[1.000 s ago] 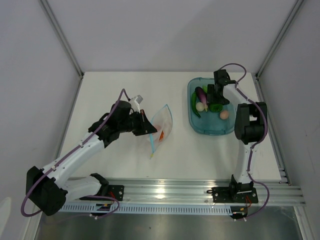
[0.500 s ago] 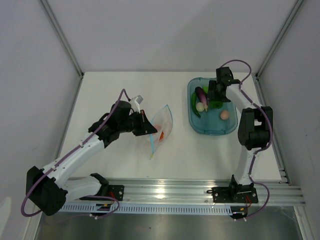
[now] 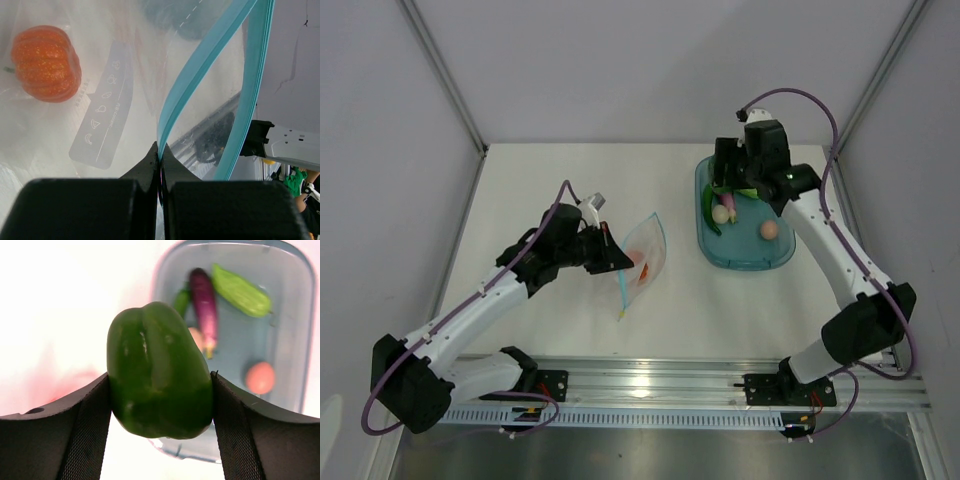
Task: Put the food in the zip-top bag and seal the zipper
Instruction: Pick up the fake vegetable from the bin, then place the fake vegetable in the zipper food storage bag.
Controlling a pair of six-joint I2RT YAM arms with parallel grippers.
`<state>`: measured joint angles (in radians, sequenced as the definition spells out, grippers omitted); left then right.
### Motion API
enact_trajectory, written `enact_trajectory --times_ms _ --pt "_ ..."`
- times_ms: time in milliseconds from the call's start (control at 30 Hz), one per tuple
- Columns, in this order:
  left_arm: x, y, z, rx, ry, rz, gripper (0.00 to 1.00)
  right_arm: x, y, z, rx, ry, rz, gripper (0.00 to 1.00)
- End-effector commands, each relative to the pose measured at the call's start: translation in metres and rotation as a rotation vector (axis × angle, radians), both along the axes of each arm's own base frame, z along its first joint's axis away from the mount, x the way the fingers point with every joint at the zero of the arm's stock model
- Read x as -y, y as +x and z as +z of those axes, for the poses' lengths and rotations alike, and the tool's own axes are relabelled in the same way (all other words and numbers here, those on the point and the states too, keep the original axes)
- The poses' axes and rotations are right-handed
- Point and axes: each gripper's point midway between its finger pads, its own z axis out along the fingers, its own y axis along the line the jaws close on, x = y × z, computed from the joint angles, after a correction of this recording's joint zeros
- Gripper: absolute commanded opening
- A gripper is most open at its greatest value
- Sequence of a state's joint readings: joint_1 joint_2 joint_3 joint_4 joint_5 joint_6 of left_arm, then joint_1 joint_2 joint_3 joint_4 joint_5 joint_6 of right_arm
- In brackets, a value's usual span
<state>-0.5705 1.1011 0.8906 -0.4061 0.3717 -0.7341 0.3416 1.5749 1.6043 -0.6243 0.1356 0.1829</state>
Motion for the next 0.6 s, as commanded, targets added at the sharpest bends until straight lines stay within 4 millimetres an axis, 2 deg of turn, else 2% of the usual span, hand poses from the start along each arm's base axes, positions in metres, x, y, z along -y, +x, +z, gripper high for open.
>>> enact_trajectory --times_ms 0,33,67,100,133,167,200,233,267,367,433,500,567 --pt "0.000 0.003 0.016 0.025 -0.031 0.009 0.01 -0.026 -0.036 0.041 0.088 0.079 0.126 0.25" --pt "0.000 0.003 0.017 0.024 -0.029 0.008 0.01 -0.041 -0.048 0.051 0.107 0.123 0.205 0.25" --pt "0.000 0.004 0.018 0.026 -0.028 0.009 0.01 -0.054 -0.062 0.052 0.114 0.143 0.270 0.25" --pt "0.001 0.005 0.023 0.036 -0.033 0.008 0.00 -0.058 -0.079 0.073 0.174 0.177 0.320 0.25" --pt "0.001 0.004 0.022 0.030 -0.027 0.007 0.01 -0.072 -0.091 0.086 0.218 0.228 0.405 0.25" --pt "0.001 0.006 0.025 0.034 -0.026 0.005 0.01 -0.080 -0.104 0.083 0.219 0.245 0.460 0.25" --pt "0.001 0.007 0.028 0.041 -0.026 0.004 0.01 -0.082 -0.122 0.100 0.277 0.266 0.512 0.25" --pt "0.001 0.007 0.028 0.040 -0.023 0.004 0.00 -0.088 -0.133 0.108 0.309 0.287 0.572 0.25" --pt "0.001 0.008 0.030 0.043 -0.020 0.006 0.00 -0.092 -0.143 0.104 0.307 0.292 0.605 0.25" --pt "0.001 0.011 0.035 0.053 -0.019 0.006 0.01 -0.103 -0.176 0.119 0.378 0.331 0.745 0.25" --pt "0.003 0.013 0.036 0.053 -0.019 0.003 0.01 -0.113 -0.195 0.114 0.362 0.358 0.841 0.25" --pt "0.004 0.013 0.038 0.051 -0.024 -0.001 0.01 -0.124 -0.206 0.105 0.328 0.375 0.909 0.25" --pt "0.005 0.015 0.039 0.051 -0.027 0.000 0.01 -0.132 -0.208 0.096 0.298 0.380 0.941 0.25"
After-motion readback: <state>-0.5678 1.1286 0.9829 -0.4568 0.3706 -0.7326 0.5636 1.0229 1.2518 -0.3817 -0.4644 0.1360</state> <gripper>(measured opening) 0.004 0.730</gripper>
